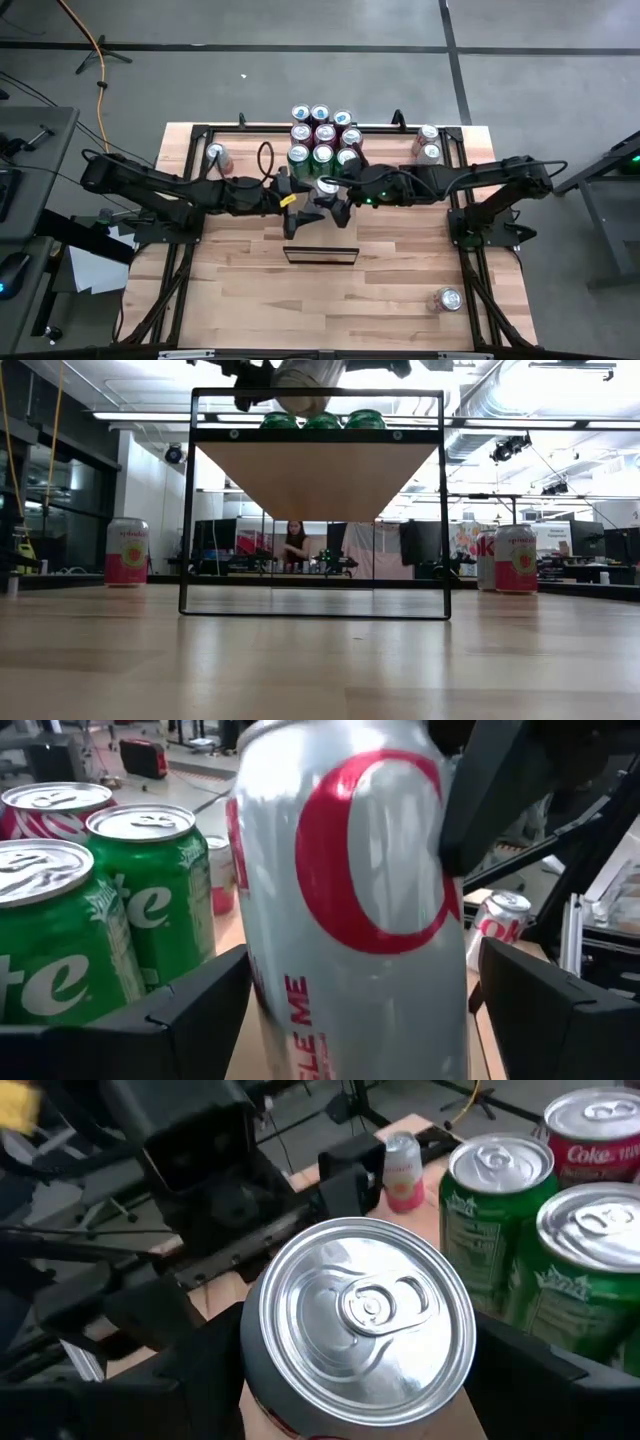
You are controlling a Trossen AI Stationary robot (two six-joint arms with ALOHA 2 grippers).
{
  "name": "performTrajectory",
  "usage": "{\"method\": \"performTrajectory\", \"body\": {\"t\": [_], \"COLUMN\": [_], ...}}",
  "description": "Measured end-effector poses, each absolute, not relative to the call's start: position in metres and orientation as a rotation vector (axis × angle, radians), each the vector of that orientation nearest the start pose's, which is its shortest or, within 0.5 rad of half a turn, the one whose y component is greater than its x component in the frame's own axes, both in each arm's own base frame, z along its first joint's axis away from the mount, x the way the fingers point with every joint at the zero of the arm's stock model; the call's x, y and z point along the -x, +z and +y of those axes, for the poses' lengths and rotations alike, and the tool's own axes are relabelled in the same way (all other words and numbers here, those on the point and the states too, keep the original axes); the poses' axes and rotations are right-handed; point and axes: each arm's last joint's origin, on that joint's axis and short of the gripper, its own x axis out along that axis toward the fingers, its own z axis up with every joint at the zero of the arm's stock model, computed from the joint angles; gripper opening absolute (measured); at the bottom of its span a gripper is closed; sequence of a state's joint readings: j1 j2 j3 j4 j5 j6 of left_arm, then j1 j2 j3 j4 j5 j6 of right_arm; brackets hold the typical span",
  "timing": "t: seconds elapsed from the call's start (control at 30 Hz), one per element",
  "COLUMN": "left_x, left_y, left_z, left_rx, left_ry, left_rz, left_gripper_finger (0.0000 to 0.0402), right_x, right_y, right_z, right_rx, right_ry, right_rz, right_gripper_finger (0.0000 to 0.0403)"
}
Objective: Place canned beverage on shelf
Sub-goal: Put the middle red silver soda can on the shelf
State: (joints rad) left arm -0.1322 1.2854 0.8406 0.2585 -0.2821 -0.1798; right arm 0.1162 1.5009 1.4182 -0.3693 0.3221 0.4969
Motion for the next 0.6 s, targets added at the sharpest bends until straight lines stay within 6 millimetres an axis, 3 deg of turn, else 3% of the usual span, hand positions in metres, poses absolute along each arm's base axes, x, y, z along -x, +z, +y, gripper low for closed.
{"method": "performTrajectory", "body": {"t": [0.17, 0.37, 0.6], "left_x": [-0.285, -0.2847, -0.2814], "left_y": [0.288, 0.2879, 0.2858], "left_z": [-0.0295, -0.0292, -0.0259], "left_rx": [0.148, 0.157, 0.12], "left_ry": [0.169, 0.175, 0.176], "left_rz": [0.168, 0.171, 0.216], "left_gripper_finger": [0.0286, 0.0183, 0.0183], "right_x": [-0.3357, -0.336, -0.3335], "right_y": [0.3668, 0.3674, 0.3747], "right_z": [0.0299, 0.0303, 0.0291], "right_rx": [-0.388, -0.375, -0.377], "right_ry": [-0.305, -0.299, -0.289], "right_rz": [0.364, 0.359, 0.322], "right_gripper_finger": [0.0292, 0.0292, 0.0355]}}
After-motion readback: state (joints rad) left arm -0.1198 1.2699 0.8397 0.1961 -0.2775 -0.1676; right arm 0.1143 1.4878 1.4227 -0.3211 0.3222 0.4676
